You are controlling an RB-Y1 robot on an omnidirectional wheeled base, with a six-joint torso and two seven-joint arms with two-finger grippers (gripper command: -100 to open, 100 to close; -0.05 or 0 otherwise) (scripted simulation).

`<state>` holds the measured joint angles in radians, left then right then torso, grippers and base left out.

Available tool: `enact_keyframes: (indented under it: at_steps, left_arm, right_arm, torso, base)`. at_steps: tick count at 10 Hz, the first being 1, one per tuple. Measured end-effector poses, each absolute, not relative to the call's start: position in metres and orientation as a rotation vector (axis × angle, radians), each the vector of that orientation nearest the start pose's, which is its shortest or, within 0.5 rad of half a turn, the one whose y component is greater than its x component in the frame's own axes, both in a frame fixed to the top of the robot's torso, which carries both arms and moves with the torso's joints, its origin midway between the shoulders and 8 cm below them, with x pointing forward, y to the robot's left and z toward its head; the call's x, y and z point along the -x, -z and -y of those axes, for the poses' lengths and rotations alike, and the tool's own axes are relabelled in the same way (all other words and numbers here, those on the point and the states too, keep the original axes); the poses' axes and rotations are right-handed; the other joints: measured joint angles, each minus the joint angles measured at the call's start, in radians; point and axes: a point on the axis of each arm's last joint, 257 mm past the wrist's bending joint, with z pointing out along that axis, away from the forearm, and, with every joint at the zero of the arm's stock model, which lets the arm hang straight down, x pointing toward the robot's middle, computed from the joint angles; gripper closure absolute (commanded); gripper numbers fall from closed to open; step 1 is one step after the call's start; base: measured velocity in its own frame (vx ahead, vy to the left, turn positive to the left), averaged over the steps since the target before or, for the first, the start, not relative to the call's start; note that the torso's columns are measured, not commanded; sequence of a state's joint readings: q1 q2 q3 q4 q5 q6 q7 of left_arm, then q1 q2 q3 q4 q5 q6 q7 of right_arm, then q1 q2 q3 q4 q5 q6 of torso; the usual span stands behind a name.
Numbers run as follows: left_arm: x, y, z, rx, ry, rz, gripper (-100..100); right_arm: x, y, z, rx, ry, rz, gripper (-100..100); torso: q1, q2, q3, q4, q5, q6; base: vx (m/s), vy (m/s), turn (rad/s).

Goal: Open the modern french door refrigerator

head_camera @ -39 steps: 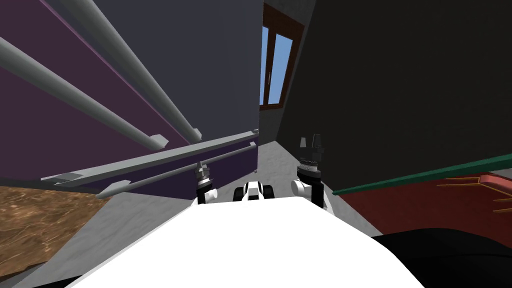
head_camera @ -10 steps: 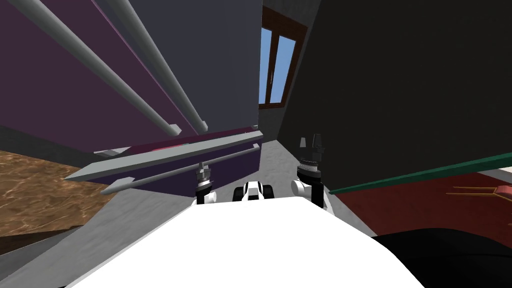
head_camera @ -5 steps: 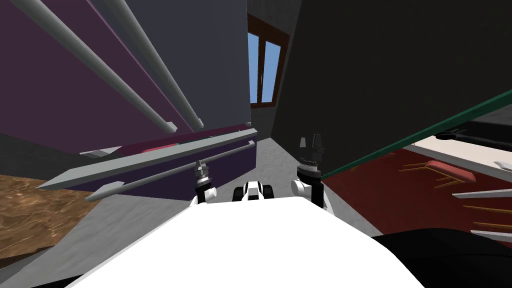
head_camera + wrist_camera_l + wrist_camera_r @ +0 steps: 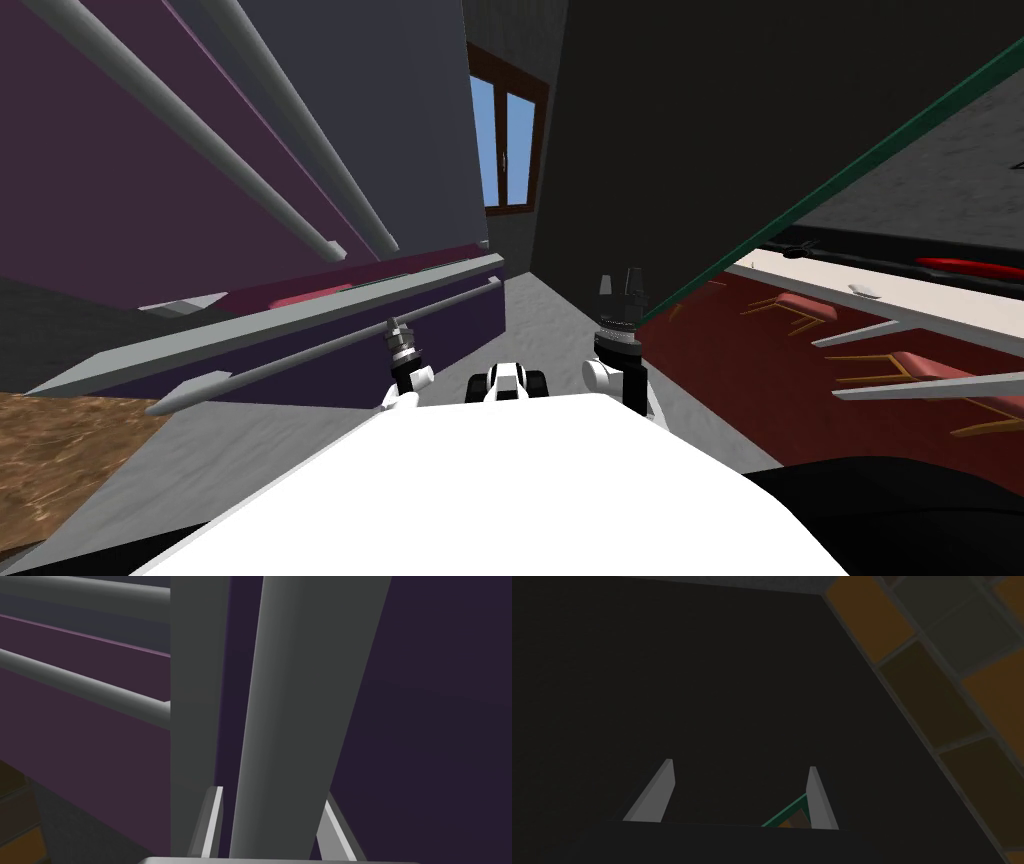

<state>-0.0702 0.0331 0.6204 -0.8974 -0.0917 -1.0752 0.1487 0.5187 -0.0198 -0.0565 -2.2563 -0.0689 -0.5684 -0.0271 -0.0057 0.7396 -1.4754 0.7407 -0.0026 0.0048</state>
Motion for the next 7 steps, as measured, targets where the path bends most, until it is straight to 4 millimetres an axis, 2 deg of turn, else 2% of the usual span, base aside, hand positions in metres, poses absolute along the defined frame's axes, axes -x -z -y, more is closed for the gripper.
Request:
enact_keyframes:
  at_steps: [2,5,7]
  left_arm:
    - [-0.4070,0.2464,-0.4705,1.036,0.998,-0.528,100]
    - [-0.4071,0.2437,-0.4695,1.033,1.002,-0.521,100]
    - [-0.4058,0.2472,-0.4699,1.042,0.998,-0.524,100]
  right_arm:
    - [-0.3302,-0.0226,0.3058,-0.664,-1.312,-0.554,0]
    - [-0.3302,-0.0226,0.3058,-0.664,-1.312,-0.554,0]
    - [-0.3302,-0.0226,0.3058,-0.664,-1.312,-0.554,0]
  torso:
    - [0.000,-0.003,-0.002,0.000,-0.002,-0.004]
    - [0.001,0.003,0.002,0.001,-0.001,-0.004]
    - [0.003,-0.003,-0.002,0.001,-0.002,-0.003]
  base:
    - [-0.094,-0.037,0.002]
    - [-0.151,-0.107,0.023]
    - [-0.056,-0.038,0.085]
